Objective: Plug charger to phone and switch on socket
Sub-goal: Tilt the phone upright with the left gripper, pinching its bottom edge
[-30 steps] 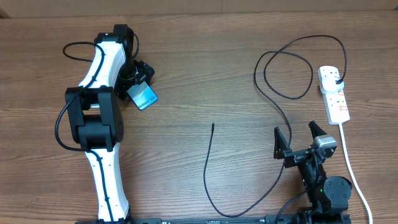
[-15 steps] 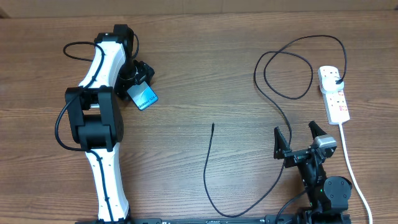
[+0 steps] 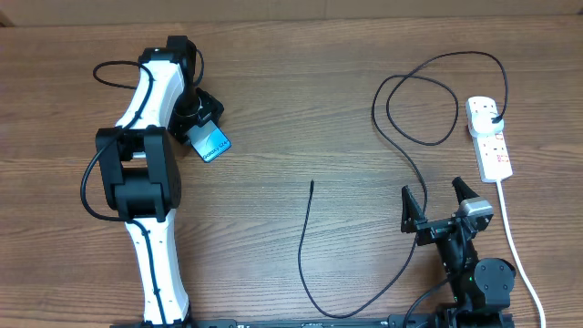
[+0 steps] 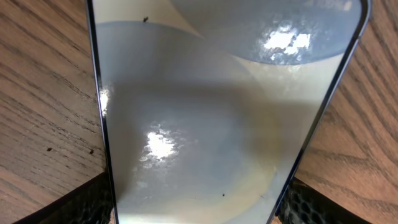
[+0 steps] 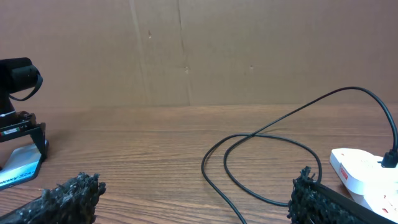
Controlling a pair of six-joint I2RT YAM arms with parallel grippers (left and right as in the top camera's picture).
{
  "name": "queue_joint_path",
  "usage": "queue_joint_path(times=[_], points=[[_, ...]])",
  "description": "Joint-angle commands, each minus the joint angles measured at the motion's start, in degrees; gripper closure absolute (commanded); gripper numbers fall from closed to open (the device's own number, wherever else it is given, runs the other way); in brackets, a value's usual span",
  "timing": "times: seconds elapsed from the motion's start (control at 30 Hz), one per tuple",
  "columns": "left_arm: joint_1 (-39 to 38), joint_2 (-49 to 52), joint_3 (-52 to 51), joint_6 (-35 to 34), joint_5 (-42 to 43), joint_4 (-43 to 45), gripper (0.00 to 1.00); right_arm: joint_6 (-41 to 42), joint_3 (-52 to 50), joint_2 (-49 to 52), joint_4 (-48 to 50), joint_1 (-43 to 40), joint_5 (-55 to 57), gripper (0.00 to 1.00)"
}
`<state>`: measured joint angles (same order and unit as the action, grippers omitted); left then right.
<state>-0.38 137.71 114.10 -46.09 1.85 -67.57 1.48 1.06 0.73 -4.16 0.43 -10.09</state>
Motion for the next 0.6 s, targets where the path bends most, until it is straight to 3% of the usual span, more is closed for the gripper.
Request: queue_joint_path(times=[0.0,0.57], points=[[-0.39,2.54,0.37,0.94,-0.33,-0.13,0.2,0.04,-0.61,-0.57,0.2,0.22,0.17,0.0],[-0.39,2.54,0.37,0.92,-0.33,-0.09,0.27,0.04,-0.61,-0.57,0.2,0.22,0.17,0.0]])
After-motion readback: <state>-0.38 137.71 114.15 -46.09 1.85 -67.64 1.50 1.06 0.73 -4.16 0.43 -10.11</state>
